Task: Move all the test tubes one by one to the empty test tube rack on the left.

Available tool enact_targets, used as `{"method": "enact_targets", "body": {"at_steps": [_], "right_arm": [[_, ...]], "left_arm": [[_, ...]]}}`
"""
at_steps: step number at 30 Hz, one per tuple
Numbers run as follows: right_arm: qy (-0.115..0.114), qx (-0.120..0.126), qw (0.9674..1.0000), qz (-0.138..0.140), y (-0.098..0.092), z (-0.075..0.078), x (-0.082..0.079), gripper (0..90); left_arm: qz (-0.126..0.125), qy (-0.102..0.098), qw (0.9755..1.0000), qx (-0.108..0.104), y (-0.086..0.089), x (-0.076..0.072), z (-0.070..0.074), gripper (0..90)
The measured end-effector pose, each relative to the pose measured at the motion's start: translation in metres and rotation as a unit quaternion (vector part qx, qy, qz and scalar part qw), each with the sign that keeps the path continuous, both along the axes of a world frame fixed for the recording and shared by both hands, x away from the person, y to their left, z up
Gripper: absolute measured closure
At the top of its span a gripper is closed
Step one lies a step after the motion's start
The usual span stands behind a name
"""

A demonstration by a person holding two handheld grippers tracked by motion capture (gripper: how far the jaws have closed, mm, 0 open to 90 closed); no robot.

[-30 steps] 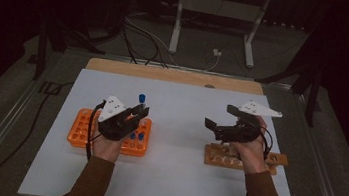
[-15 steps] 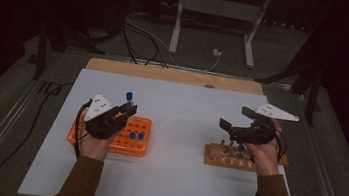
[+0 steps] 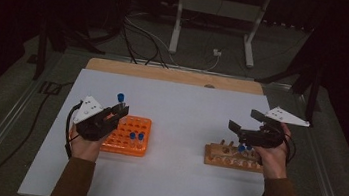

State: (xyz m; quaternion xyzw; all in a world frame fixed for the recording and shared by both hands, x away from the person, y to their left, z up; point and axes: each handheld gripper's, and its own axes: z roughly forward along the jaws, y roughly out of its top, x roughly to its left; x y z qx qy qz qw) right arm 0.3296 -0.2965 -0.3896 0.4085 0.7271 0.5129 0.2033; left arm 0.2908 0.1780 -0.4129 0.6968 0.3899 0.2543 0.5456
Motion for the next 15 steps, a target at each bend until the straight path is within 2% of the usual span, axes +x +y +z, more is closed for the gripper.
{"method": "enact_targets", "body": {"at_steps": [8, 15], "right_arm": [[0.000, 0.003, 0.9999, -0.010, -0.012, -0.005, -0.003, 0.0], [0.002, 0.012, 0.9998, -0.018, -0.022, -0.011, -0.008, 0.0]], "left_arm": [[0.002, 0.004, 1.0000, 0.005, 0.009, -0.005, -0.007, 77.8], [0.004, 0.015, 0.9999, 0.007, 0.013, -0.013, -0.020, 77.8]]}}
